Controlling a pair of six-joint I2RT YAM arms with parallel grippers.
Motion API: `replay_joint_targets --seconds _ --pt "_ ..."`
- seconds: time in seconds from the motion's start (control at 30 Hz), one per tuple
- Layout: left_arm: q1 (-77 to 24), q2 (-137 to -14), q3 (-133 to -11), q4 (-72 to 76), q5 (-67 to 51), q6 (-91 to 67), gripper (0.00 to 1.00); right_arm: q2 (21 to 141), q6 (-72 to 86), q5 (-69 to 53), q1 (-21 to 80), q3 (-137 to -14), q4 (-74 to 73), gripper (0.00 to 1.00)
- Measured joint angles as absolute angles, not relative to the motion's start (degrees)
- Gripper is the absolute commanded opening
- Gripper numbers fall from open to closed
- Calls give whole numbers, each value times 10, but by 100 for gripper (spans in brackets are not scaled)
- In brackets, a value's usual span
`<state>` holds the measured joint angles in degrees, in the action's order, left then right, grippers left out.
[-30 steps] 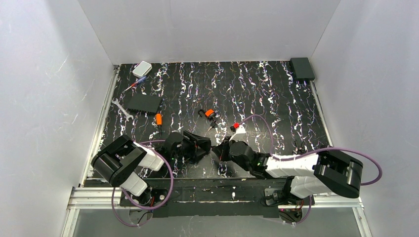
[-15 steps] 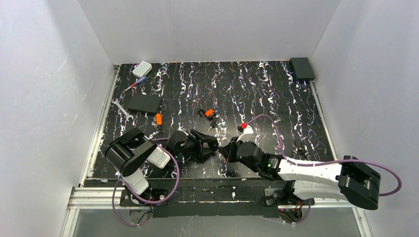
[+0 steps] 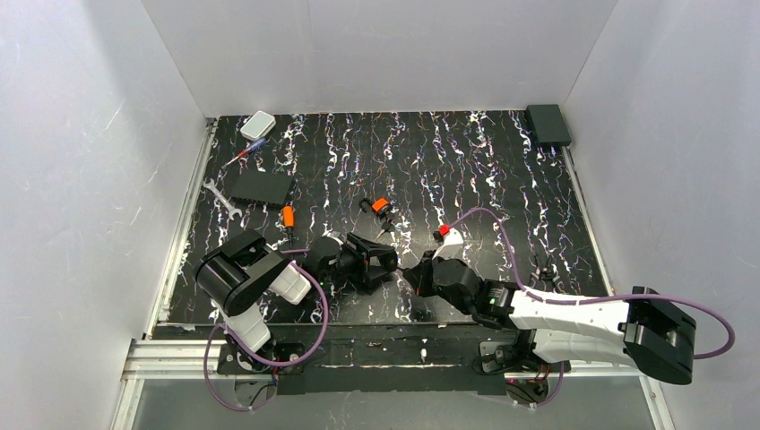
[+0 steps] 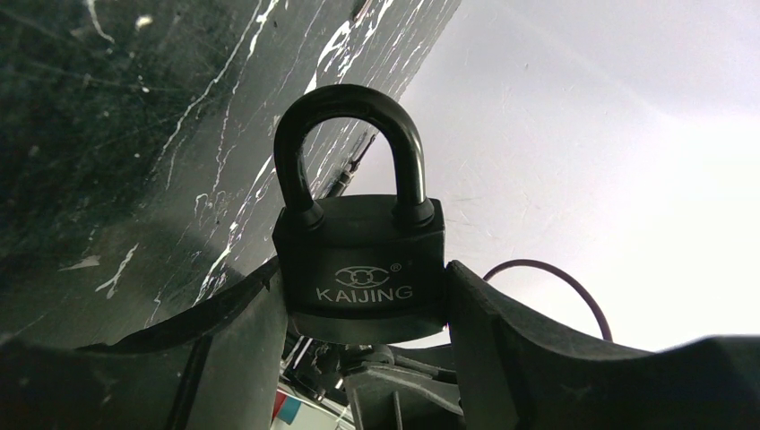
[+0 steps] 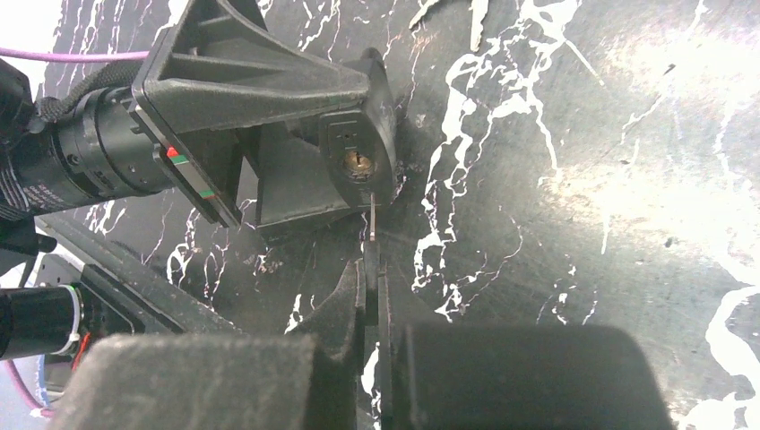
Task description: Unlock with the key
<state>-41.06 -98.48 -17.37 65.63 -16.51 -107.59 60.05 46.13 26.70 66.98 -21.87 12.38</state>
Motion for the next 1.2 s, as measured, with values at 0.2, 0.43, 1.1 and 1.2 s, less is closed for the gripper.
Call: replay_joint_targets --seconds 0.2,0.43,1.1,1.2 --pt "-411 -985 -174 657 -165 -1076 0 569 435 283 670 -219 116 1" --pt "-411 -987 -174 660 -166 -1076 0 569 413 279 670 -219 126 1" --pt "-411 -987 -174 660 -167 -1075 0 626 402 280 668 -220 180 1" --pt "-411 -987 -174 660 -166 -1076 0 630 401 280 667 -221 182 1"
